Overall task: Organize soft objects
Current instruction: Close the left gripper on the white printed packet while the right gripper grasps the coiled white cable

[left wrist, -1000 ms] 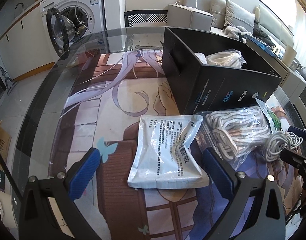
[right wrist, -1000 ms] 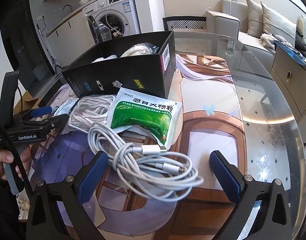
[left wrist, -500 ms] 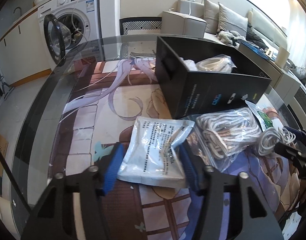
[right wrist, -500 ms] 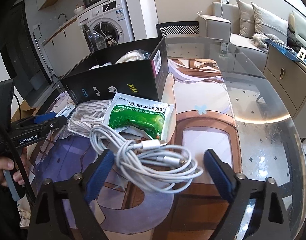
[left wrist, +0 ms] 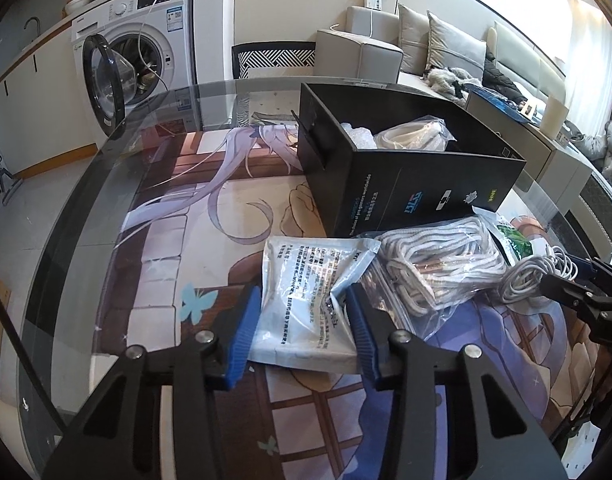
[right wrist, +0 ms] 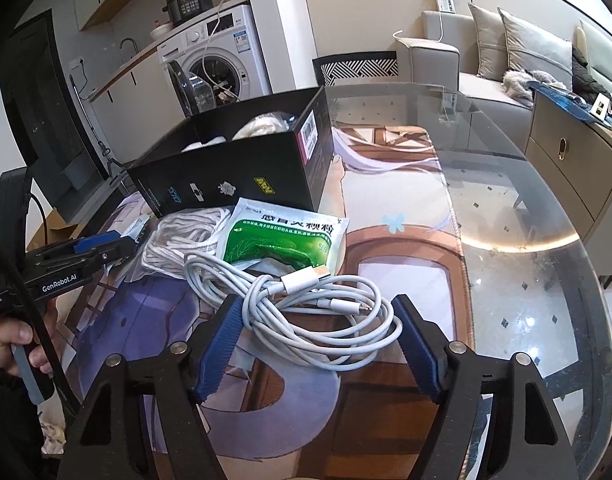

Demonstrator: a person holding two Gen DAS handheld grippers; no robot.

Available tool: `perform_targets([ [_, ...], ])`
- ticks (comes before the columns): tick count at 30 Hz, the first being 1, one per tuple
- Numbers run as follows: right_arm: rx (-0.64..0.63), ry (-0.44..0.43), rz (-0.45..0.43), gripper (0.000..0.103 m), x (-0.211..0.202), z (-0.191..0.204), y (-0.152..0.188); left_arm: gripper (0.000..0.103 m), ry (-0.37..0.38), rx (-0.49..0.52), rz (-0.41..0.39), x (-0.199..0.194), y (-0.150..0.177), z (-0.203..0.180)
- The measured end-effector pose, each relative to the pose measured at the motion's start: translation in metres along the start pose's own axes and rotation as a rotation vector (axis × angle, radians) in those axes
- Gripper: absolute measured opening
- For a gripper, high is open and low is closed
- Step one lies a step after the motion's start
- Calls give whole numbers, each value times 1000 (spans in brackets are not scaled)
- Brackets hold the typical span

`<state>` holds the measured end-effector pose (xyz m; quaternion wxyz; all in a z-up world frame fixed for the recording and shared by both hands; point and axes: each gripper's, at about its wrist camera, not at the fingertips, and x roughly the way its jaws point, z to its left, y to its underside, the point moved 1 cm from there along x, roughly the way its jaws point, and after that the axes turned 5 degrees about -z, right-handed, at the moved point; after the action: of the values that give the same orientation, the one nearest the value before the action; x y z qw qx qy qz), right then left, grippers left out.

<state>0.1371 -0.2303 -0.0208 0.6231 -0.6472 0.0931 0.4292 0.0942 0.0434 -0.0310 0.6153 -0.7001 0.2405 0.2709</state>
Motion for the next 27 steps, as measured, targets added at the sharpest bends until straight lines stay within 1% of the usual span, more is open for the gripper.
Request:
perform_targets([
  [1, -1, 3, -6, 75, -1, 0, 0, 42, 1, -2, -2, -1, 0, 0],
  [2, -2, 5, -13, 75, -3, -1, -1, 32, 4, -3, -9, -3, 0, 0],
  [3, -4, 5, -22, 75, -6, -2, -1, 29, 6, -4, -7, -3, -1, 0],
  [9, -17, 6, -40, 75, -12, -2, -4, 29, -5, -12, -1, -2, 0, 4],
  [10, -19, 4, -41, 75, -13, -2, -4, 30, -6, -15, -1, -2, 0, 4],
  [12, -21, 4, -44, 75, -14, -2, -5, 40, -21, -21, 1, -1, -1, 6],
  [13, -22, 4, -45, 75, -14, -1, -5, 54, -31, -26, 2, 0, -1, 8],
  [14, -24, 3, -47, 75, -14, -1, -5, 60, -34, -28, 3, 0, -1, 9],
  [18, -17, -2, -44, 75, -14, -3, -4, 62, -39, -23, 29, 6, -1, 11],
  [19, -16, -5, -43, 75, -14, -4, -3, 68, -50, -20, 43, 10, -1, 11],
  [20, -15, -9, -42, 75, -14, -4, -3, 78, -53, -19, 50, 12, -1, 12],
  [22, -16, -15, -41, 75, -14, -6, -2, 84, -52, -15, 52, 15, -1, 11],
  [25, -19, -23, -41, 75, -14, -7, -1, 86, -62, 15, 64, 19, -2, 7],
  [27, -16, -28, -42, 75, -13, -9, -1, 85, -49, 28, 67, 20, -3, 5],
])
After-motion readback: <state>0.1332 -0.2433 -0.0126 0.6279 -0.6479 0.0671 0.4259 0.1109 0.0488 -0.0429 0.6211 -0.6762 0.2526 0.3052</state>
